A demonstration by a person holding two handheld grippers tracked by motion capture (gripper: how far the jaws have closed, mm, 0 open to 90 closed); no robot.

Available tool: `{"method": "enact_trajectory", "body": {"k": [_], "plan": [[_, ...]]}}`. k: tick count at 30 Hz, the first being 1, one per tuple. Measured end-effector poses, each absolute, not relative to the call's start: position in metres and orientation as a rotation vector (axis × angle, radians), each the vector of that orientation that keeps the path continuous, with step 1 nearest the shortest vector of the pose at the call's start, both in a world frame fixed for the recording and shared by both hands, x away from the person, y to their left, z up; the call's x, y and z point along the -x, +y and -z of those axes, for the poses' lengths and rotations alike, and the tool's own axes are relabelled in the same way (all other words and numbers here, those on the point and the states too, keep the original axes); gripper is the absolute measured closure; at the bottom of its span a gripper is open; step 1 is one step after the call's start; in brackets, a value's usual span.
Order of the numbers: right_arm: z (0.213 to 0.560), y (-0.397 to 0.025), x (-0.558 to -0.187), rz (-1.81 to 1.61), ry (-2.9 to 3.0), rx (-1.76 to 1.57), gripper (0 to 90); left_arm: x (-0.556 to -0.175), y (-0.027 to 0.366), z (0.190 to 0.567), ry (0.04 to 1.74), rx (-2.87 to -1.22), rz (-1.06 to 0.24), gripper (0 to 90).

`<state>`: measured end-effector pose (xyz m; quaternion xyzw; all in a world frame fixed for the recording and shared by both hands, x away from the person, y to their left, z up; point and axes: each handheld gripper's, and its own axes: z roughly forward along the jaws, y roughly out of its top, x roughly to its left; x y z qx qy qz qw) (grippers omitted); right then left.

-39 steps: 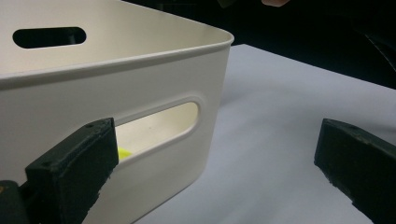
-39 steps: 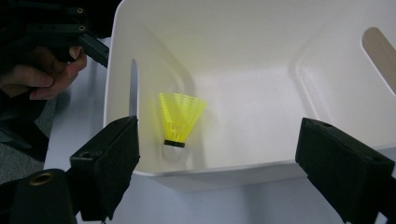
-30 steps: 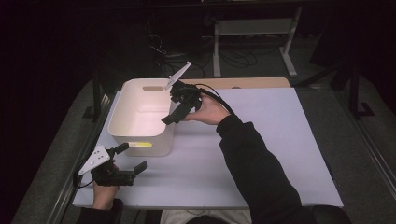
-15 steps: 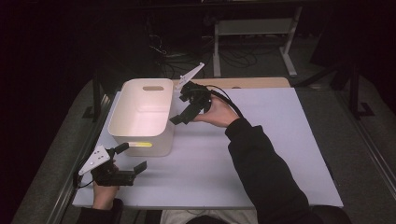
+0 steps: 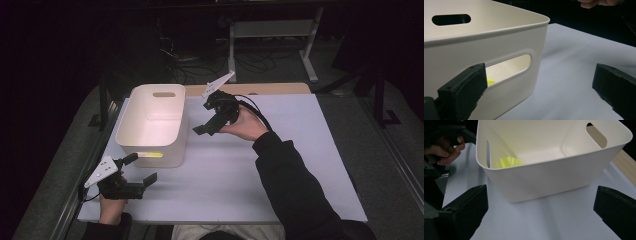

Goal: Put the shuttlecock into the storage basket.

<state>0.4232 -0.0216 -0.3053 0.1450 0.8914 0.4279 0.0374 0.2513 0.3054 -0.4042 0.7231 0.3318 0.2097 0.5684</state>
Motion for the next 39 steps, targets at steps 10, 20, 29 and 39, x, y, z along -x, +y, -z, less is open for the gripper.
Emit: {"method": "enact_trajectory", "body": {"k": [10,20,29,39], "plan": [[0.307,-0.036,-0.420,-1.322,2.721,-0.465,0.0,-0.251,0.305,0.404,0.780,-1.697,-0.492,0.0],[0.311,-0.049,-0.418,-1.320,2.720,-0.486,0.0,-0.251,0.305,0.404,0.781,-1.697,-0.493,0.0],[0.316,-0.060,-0.417,-1.322,2.715,-0.509,0.0,-0.251,0.305,0.404,0.780,-1.697,-0.495,0.0],[0.319,-0.076,-0.414,-1.343,2.695,-0.542,0.0,-0.251,0.305,0.404,0.781,-1.697,-0.496,0.0]]}}
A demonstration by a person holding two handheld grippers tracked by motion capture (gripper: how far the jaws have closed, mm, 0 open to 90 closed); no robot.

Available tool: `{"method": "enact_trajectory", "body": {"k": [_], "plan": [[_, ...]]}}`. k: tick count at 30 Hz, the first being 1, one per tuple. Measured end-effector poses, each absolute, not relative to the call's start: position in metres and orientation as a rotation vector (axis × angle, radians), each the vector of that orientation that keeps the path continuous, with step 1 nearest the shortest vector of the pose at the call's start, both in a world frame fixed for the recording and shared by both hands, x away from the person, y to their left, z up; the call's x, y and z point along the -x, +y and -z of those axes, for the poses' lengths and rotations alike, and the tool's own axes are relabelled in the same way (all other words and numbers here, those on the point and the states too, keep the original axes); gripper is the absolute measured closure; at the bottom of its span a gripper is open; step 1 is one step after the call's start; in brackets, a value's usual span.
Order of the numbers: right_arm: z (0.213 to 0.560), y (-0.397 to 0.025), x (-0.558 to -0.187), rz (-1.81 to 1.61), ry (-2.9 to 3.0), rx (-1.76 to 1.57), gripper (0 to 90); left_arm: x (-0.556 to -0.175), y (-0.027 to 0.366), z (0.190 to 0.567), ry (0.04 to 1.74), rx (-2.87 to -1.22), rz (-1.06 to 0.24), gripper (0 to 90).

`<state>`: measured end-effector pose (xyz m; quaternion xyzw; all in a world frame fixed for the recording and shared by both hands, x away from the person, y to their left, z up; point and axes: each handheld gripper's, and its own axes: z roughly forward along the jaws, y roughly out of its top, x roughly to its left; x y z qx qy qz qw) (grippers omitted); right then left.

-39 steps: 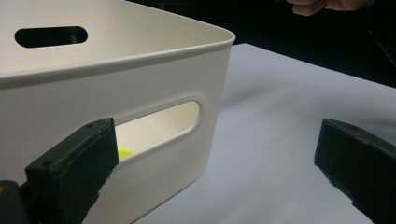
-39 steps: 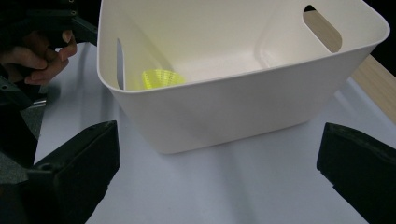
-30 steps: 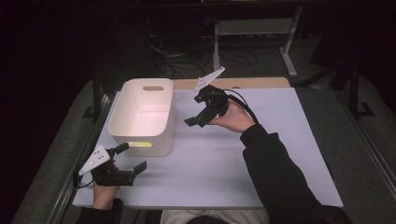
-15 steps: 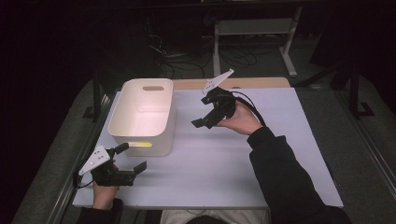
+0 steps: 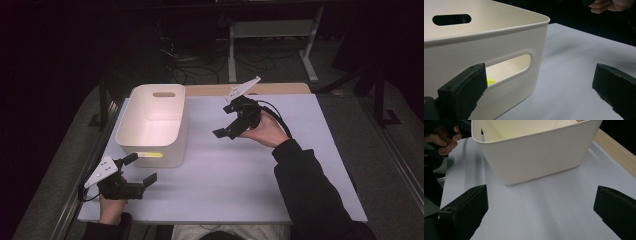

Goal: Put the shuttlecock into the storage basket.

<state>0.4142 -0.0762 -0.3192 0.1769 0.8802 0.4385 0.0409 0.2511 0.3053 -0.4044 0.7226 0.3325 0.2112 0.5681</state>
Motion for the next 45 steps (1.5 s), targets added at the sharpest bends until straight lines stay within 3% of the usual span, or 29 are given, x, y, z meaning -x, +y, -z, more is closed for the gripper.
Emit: {"method": "enact_trajectory", "body": {"k": [45], "plan": [[0.347,-0.147,-0.384,-1.353,2.637,-0.682,0.0,-0.251,0.305,0.405,0.785,-1.701,-0.501,0.0]]}}
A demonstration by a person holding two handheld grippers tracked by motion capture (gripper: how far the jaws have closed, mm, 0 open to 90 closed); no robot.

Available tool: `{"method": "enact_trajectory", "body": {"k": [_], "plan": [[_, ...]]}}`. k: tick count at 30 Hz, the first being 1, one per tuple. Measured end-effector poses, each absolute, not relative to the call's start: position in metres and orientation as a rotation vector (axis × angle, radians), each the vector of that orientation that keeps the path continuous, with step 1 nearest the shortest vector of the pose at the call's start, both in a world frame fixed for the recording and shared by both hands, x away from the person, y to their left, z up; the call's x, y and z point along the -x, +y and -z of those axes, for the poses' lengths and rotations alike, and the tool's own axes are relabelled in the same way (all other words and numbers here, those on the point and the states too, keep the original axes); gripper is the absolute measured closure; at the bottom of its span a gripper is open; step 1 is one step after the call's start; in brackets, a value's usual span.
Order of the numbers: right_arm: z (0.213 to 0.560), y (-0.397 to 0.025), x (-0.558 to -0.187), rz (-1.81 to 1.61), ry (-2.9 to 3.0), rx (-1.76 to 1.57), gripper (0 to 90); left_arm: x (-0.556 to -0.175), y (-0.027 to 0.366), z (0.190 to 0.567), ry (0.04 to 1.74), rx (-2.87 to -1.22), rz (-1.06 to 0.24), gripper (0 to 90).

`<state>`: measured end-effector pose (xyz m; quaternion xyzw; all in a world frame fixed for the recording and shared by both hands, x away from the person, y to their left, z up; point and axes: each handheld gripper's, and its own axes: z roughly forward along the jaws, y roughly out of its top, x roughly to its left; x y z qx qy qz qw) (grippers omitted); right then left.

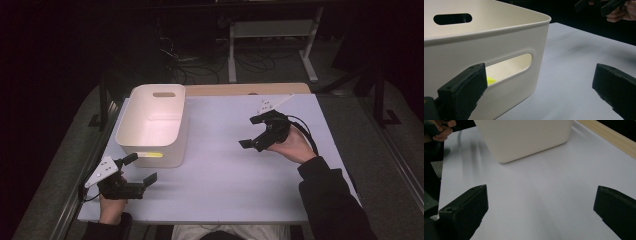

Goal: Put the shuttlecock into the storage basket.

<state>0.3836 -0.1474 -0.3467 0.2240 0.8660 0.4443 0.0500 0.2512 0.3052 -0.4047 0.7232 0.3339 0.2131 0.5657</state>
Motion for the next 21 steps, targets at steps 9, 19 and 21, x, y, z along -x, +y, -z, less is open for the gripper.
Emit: {"method": "enact_trajectory", "body": {"k": [9,19,21], "plan": [[0.352,-0.161,-0.374,-1.371,2.614,-0.711,0.0,-0.251,0.305,0.405,0.785,-1.700,-0.502,0.0],[0.360,-0.175,-0.363,-1.405,2.591,-0.757,0.0,-0.251,0.305,0.405,0.786,-1.700,-0.503,0.0],[0.363,-0.180,-0.360,-1.417,2.575,-0.776,0.0,-0.252,0.305,0.405,0.786,-1.701,-0.503,0.0]]}}
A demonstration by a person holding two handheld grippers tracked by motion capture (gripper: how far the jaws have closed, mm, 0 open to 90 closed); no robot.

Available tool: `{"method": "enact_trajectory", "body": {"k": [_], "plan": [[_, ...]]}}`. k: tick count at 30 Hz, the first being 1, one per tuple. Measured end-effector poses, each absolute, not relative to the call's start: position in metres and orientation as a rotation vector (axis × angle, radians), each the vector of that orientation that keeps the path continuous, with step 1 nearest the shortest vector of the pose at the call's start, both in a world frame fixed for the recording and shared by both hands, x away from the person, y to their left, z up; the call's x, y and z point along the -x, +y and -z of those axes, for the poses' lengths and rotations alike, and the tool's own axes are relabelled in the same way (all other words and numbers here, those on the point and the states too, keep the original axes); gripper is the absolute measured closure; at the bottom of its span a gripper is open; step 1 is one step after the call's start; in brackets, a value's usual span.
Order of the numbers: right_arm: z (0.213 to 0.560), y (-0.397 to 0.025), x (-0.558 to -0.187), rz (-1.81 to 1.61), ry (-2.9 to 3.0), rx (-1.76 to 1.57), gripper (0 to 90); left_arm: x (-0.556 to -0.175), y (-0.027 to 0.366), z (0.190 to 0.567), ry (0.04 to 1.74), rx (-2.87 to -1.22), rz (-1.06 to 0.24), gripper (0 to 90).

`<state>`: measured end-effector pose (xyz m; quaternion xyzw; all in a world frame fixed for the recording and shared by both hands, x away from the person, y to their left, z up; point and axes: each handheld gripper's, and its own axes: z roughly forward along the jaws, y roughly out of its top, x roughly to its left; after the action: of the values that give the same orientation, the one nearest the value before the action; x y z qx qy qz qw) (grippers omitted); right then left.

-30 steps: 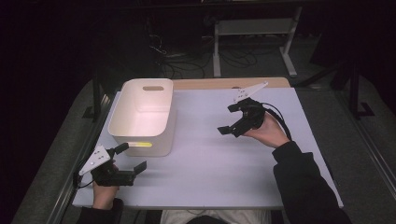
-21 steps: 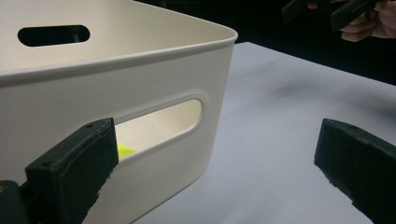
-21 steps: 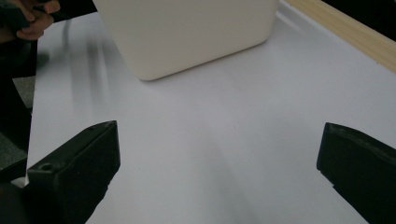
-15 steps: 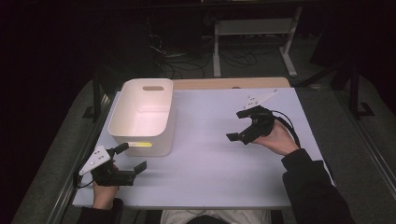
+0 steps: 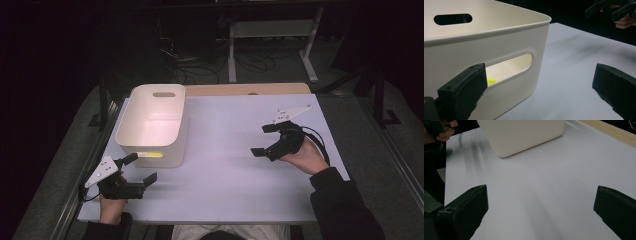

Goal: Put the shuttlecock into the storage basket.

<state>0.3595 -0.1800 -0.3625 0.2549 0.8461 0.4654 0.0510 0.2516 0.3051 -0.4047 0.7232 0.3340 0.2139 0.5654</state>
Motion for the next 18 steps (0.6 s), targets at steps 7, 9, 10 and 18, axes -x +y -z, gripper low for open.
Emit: {"method": "enact_trajectory", "body": {"k": [7,9,10,18], "plan": [[0.367,-0.192,-0.353,-1.426,2.544,-0.822,0.0,-0.251,0.305,0.405,0.785,-1.700,-0.503,0.0],[0.370,-0.196,-0.350,-1.425,2.540,-0.837,0.0,-0.251,0.305,0.405,0.785,-1.701,-0.504,0.0],[0.372,-0.197,-0.349,-1.425,2.536,-0.843,0.0,-0.251,0.305,0.405,0.785,-1.700,-0.504,0.0],[0.380,-0.206,-0.342,-1.417,2.523,-0.874,0.0,-0.251,0.305,0.405,0.785,-1.701,-0.504,0.0]]}}
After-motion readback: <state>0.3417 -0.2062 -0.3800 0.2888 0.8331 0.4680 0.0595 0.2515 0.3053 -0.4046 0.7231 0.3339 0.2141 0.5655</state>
